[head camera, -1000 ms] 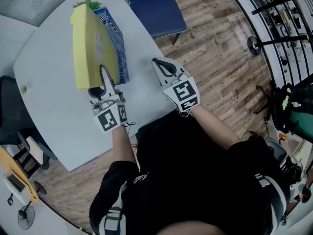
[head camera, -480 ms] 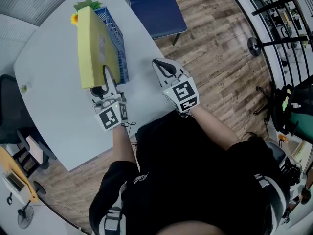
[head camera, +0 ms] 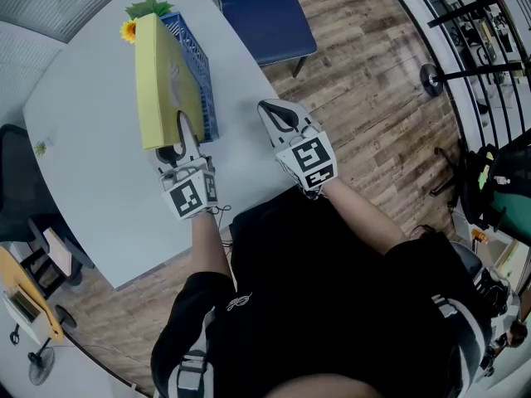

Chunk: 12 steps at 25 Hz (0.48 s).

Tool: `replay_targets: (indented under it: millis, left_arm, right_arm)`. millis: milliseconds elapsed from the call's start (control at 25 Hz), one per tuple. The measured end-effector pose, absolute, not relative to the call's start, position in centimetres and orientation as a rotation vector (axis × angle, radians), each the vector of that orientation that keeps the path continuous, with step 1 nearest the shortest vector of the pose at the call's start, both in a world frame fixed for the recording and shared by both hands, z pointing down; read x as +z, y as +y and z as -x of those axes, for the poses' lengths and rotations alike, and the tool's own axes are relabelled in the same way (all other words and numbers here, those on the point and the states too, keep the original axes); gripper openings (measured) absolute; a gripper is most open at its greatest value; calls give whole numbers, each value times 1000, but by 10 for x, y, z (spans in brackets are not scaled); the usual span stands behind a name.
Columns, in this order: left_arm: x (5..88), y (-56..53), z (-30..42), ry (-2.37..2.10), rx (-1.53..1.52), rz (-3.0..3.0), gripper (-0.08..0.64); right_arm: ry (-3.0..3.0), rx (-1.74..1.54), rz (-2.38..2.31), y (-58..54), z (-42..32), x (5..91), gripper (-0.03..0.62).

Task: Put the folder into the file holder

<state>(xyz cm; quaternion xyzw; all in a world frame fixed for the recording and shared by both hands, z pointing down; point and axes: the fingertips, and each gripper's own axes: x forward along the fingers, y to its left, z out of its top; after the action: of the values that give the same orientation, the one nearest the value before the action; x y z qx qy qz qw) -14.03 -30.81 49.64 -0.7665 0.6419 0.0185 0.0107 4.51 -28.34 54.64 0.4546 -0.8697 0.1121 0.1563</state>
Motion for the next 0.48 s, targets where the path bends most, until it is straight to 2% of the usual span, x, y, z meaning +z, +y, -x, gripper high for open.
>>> replay_targets:
  millis: [480]
  left_arm:
    - [509,-304,137,2024,24,2399,184]
  right_arm:
    - [-2496,304,-1294,-280,-50,546,5]
